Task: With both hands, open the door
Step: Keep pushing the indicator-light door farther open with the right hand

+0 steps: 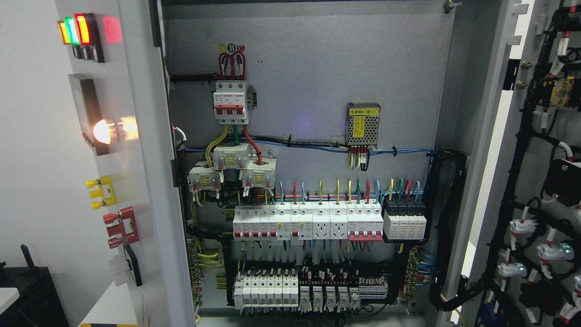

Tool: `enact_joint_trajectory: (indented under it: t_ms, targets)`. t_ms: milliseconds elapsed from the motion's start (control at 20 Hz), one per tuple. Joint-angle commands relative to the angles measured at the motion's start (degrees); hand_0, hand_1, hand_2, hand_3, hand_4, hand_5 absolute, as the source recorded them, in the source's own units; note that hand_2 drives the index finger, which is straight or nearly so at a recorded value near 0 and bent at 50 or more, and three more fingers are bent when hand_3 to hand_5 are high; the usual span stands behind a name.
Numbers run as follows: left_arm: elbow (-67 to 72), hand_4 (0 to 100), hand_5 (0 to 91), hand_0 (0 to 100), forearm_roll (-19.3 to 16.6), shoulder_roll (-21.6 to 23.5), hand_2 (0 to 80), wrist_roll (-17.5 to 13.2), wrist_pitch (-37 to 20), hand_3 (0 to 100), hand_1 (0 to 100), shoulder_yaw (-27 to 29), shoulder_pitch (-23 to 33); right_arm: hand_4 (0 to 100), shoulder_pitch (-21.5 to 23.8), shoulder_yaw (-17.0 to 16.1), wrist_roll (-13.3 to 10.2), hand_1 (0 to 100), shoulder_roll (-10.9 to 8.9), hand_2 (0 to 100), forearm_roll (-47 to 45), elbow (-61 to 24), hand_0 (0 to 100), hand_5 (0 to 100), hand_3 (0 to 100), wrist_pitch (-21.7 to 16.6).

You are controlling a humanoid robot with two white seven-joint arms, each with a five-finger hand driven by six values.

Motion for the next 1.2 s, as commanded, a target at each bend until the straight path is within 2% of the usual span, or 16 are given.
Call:
enact_joint_trajectory:
  t_ms: [0,250,501,1152]
  targets:
    - [1.9,3,0.0,0,0.0,0.0,0.0,0.0,0.0,0,0,0.0,0.0,0,0.4,2.7,0.0,0,1.69,0,0.1,-1.1,0,0,0,0.1]
    - [1.9,3,0.0,0,0.0,0.0,0.0,0.0,0.0,0,0,0.0,0.1,0,0.4,3.7,-0.1,0,3.45,0,0.4,-1.0,0,0,0,0.1]
    - [1.9,3,0.0,0,0.0,0.0,0.0,0.0,0.0,0,0,0.0,0.0,0,0.2,6.2,-0.5,0,3.71,0,0.9,-1.0,0,0,0,0.2]
    - [1.9,3,0.0,0,0.0,0.0,0.0,0.0,0.0,0,0,0.0,0.0,0,-1.0,8.6,-0.6,0,6.09,0,3.8,-0.7,0,0,0,0.2]
